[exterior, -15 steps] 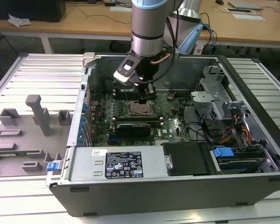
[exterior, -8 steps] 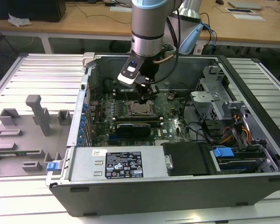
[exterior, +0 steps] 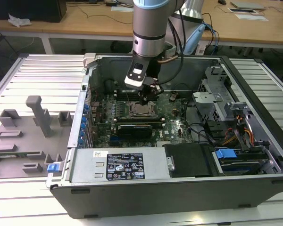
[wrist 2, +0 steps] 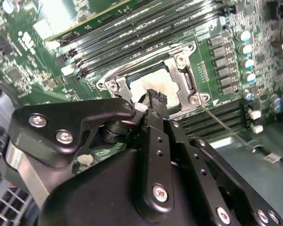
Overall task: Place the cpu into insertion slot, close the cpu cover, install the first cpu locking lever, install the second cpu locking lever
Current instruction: 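Close the cpu cover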
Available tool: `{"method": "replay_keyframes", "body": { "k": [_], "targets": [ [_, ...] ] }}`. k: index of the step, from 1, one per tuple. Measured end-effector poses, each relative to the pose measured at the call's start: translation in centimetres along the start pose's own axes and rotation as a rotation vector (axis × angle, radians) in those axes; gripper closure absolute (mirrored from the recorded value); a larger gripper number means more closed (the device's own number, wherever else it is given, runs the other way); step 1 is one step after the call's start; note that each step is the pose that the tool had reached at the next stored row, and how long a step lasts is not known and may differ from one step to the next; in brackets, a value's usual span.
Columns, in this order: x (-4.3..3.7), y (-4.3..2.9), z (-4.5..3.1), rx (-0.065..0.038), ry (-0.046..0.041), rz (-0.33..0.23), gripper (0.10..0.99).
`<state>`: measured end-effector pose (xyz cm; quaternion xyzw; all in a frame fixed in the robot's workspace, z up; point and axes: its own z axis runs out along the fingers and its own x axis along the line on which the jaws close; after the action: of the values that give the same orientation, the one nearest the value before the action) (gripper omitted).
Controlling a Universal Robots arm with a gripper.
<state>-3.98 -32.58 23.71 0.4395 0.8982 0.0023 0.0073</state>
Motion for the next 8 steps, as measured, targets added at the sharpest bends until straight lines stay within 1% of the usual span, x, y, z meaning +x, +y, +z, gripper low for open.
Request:
{"method": "replay_keyframes", "body": {
  "k": [8],
  "targets": [
    [0.0, 0.0, 0.0, 0.004, -0.0054, -0.182, 0.98]
  ]
}}
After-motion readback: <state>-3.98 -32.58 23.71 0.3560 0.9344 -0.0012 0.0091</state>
